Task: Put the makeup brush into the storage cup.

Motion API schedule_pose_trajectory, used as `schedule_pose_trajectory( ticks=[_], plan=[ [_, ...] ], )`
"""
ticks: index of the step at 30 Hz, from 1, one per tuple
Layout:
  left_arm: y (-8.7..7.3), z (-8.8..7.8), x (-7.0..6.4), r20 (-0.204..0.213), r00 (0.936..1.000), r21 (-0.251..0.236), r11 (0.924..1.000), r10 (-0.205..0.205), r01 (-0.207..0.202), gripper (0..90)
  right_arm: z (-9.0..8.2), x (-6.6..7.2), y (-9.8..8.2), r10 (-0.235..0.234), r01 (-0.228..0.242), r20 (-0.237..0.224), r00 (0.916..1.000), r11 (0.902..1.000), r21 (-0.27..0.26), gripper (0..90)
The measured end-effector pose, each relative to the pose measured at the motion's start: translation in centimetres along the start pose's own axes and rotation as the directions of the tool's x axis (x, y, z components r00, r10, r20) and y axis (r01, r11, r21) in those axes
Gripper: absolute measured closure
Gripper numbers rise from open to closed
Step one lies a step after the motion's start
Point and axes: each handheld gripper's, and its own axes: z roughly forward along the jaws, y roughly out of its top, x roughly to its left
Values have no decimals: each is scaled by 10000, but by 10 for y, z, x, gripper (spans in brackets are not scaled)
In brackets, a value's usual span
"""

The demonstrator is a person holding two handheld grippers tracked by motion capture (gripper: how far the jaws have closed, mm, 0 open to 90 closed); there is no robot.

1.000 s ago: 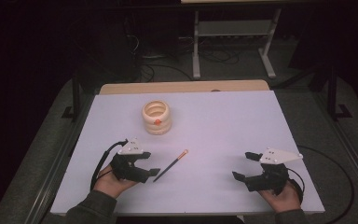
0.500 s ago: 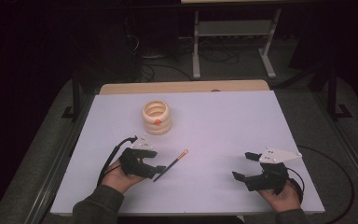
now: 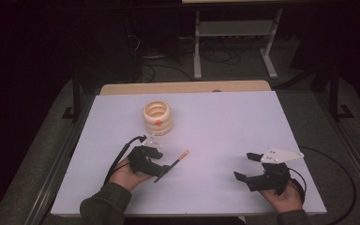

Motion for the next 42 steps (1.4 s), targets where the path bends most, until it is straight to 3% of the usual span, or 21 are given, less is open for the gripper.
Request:
schedule_pose_trajectory(
  ticks=[4,6,19,31,40,42],
  plan=[
    [2,3,0,-10,10000,157,9999,8,-8,402,0,0,0,21,-21,-2,10000,10000,-24,147],
    [3,5,-1,-2,9998,85,9997,-220,220,412,0,0,0,20,-20,3,10000,10000,-16,147],
    [6,12,1,-85,9997,558,9982,-232,237,483,0,0,0,55,-55,1,10000,10000,10,147],
    [11,20,-1,-156,9999,1121,9937,-12,30,582,2,0,1,2,0,-199,9998,10000,65,159],
    [16,29,-2,-247,9995,1524,9880,-208,243,661,2,1,1,-2,3,-201,9998,10000,73,159],
    [17,32,-2,-288,9987,1527,9872,-425,464,663,2,1,1,11,-9,-203,9998,10000,87,159]
  ],
)
